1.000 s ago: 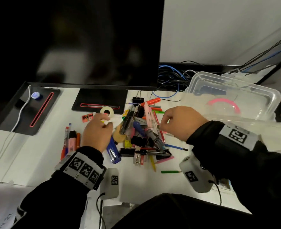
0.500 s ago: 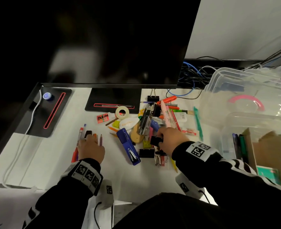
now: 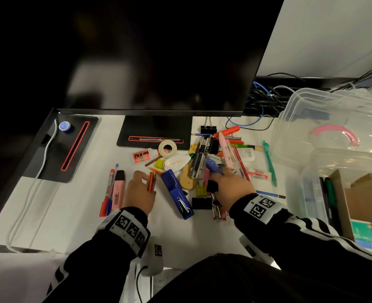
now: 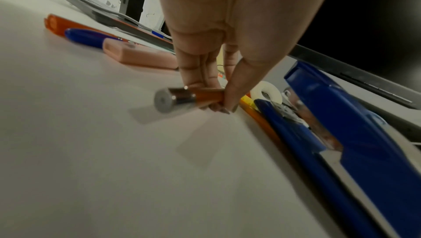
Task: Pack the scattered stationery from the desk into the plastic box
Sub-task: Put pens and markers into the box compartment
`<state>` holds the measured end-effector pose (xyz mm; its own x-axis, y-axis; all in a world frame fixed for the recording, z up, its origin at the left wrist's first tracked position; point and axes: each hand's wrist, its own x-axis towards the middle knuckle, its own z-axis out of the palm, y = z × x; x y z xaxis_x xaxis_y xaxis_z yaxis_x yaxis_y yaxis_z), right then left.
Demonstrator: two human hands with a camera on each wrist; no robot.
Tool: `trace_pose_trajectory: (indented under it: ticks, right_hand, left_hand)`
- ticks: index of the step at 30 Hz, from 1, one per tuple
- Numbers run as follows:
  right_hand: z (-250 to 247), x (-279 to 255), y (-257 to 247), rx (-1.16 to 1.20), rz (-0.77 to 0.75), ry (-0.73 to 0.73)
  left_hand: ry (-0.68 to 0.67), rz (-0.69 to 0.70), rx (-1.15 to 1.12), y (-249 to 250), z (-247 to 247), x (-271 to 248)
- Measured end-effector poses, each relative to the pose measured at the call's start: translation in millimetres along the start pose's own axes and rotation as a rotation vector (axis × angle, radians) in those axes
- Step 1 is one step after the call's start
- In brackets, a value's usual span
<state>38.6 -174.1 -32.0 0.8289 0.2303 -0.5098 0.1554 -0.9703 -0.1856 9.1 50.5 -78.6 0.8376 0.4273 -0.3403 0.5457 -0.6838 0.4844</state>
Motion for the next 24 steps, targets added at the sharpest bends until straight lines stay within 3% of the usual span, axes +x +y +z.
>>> trace_pose_trajectory:
  ticks: [6,12,18,22,24]
  right_hand:
    - [0,-2,4,-0.001,0.002,0.005]
    - [-9,-2,4,0.072,-0.083,0.016]
    - [-23,-15,-21,0.473,-0.262,0.191]
    - [-24,-10,-30,0.864,-0.185,0.119]
    - [-22,-7,-29,0.987,-0.125,0.042]
  left_hand:
    - [-0.016,0.008,-0.216,9,-15,0]
    - [0.059,0.237,-0.355,39,-38,-14]
    - [-0.161,0.358,-0.536,68,-40,-45]
    - [-0.265,0.38,-0.574,76,-34,-56]
    - [-0.233,0.382,-0.541,76,-36,-55]
